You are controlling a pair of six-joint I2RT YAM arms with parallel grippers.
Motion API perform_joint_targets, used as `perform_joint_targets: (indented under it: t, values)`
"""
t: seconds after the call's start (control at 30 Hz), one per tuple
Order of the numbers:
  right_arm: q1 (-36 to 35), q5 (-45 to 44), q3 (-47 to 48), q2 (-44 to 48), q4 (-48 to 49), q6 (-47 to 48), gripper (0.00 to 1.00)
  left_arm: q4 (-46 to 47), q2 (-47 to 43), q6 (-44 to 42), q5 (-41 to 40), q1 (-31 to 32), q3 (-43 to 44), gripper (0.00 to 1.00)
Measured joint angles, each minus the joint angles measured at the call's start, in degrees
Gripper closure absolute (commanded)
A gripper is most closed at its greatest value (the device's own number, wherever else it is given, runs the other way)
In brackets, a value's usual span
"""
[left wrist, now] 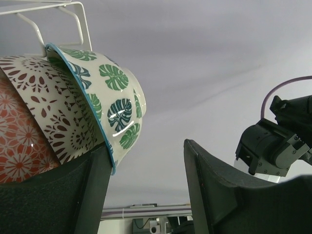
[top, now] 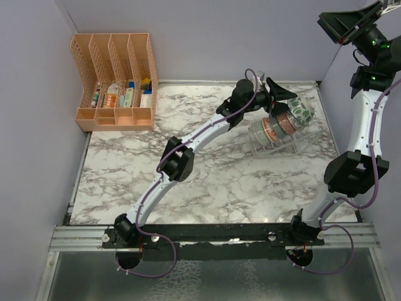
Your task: Load the bowls into the dish rack
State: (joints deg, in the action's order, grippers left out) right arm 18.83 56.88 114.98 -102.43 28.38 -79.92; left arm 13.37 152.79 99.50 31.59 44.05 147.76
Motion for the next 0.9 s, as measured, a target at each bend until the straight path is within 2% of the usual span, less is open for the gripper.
perform_joint_targets:
  t: [0.9]
  values:
    - [0.0, 0.0, -1.4, 0.0, 0.8, -0.4, 0.06, -4.5, -2.2, -7.0, 3.9, 1.3, -2.9, 0.30]
